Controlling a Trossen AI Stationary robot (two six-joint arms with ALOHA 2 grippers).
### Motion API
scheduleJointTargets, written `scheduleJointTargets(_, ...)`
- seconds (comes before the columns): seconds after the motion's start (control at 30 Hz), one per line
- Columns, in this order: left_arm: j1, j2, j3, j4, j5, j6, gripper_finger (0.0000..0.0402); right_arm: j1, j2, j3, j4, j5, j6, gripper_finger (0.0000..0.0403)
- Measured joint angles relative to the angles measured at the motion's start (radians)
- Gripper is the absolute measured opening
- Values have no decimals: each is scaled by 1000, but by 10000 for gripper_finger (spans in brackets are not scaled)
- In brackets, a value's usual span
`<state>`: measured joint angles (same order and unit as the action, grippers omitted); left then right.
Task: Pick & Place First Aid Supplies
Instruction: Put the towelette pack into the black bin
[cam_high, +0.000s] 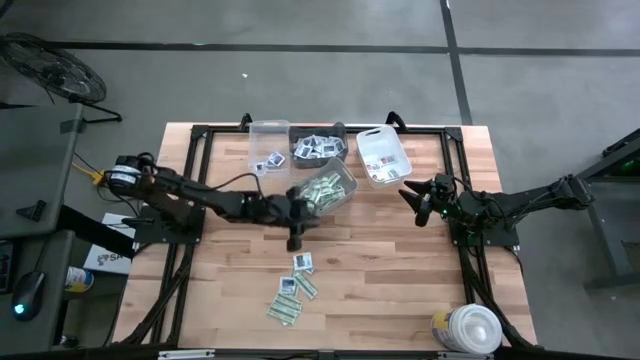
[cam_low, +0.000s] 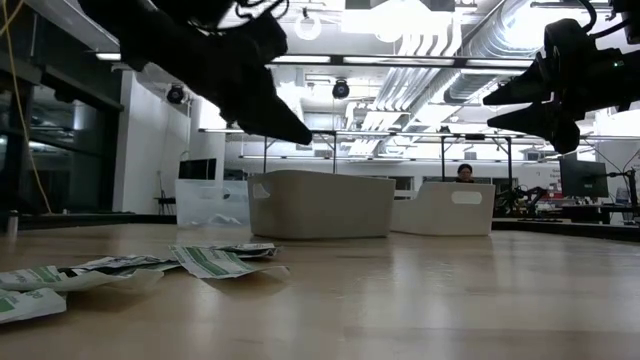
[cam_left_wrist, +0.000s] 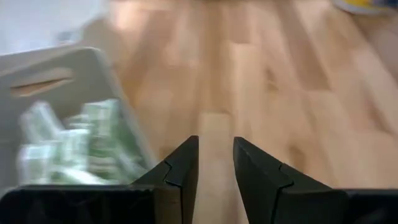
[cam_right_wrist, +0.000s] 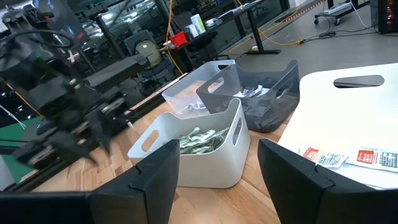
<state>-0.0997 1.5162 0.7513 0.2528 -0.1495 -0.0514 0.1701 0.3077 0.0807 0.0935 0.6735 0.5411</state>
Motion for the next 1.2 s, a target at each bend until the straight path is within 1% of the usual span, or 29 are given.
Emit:
scheduleJointTargets(0.17,-96,-1,0,-65,22,-5,100,0,0,0,0,0,0,211)
scheduleJointTargets(0.3,-166,-1,0,-133,19,-66,99,0,0,0,0,0,0,211)
scheduleJointTargets(0.5,-243,-1,0,-233,-51,-150,99,0,0,0,0,0,0,211)
scheduleJointTargets(0.67,-283,6,0,-307,-121,-207,99,0,0,0,0,0,0,211)
scheduleJointTargets(0.77,-295,7,0,-336,-130,-215,103,0,0,0,0,0,0,211)
scheduleJointTargets(0.87,-295,7,0,-348,-131,-215,122,0,0,0,0,0,0,211)
scheduleJointTargets(1.03,-295,7,0,-369,-136,-215,177,0,0,0,0,0,0,211)
scheduleJointTargets(1.13,-295,7,0,-370,-164,-215,201,0,0,0,0,0,0,211)
scheduleJointTargets(1.2,-294,14,0,-368,-187,-216,208,0,0,0,0,0,0,211)
